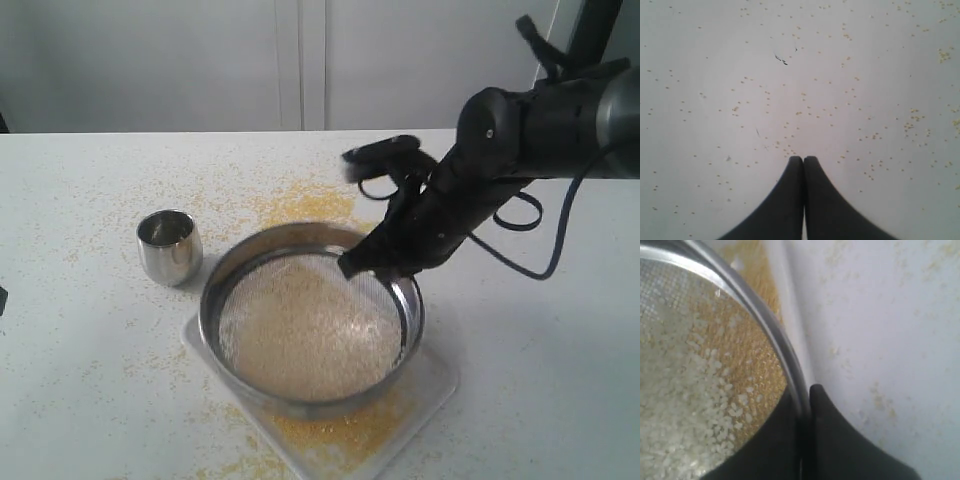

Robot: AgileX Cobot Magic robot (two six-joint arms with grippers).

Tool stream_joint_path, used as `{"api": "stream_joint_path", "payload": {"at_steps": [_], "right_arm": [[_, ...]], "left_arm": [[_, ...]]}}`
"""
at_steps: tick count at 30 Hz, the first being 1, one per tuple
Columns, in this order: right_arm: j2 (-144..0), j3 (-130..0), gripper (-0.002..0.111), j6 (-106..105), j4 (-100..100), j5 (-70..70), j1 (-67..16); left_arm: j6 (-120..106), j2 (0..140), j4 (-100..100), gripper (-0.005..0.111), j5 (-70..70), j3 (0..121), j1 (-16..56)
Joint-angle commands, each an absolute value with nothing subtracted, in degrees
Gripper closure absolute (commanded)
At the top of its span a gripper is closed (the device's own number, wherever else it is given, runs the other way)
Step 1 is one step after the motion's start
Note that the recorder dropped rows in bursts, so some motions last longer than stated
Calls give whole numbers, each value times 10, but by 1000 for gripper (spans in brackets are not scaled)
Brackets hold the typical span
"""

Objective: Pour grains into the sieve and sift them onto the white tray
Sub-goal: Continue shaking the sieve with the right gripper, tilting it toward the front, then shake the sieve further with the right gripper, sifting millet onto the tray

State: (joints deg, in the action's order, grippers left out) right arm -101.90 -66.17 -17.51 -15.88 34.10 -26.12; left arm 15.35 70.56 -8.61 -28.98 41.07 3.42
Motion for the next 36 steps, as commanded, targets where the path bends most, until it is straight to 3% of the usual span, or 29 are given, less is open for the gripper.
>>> {"api": "stream_joint_path", "payload": {"at_steps": [1, 6, 11, 16, 20, 24, 29, 33, 36], "right_arm": [[-1011, -667, 108, -380, -226, 399, -281], [-1011, -666, 108, -87, -165, 307, -239], [-1011, -666, 108, -336, -204, 389, -262], [-1014, -666, 108, -93, -209, 320, -230], [-1013, -669, 108, -414, -244, 426, -260], [-1013, -667, 108, -70, -164, 317, -225], [-1012, -668, 108, -360, -181, 402, -264], [-1015, -666, 108, -33, -128, 323, -238], [-1015, -667, 108, -234, -204, 368, -269]], "left_arm": [[151, 700, -84, 106, -295, 405, 33], [151, 700, -84, 106, -295, 405, 33], [151, 700, -84, 106, -295, 405, 33], [151, 700, -84, 106, -295, 405, 33], [151, 700, -84, 106, -295, 405, 33], [151, 700, -84, 106, -295, 405, 33], [151, 700, -84, 106, -295, 405, 33], [151, 700, -84, 106, -295, 405, 33], [151, 700, -84, 106, -295, 405, 33]]}}
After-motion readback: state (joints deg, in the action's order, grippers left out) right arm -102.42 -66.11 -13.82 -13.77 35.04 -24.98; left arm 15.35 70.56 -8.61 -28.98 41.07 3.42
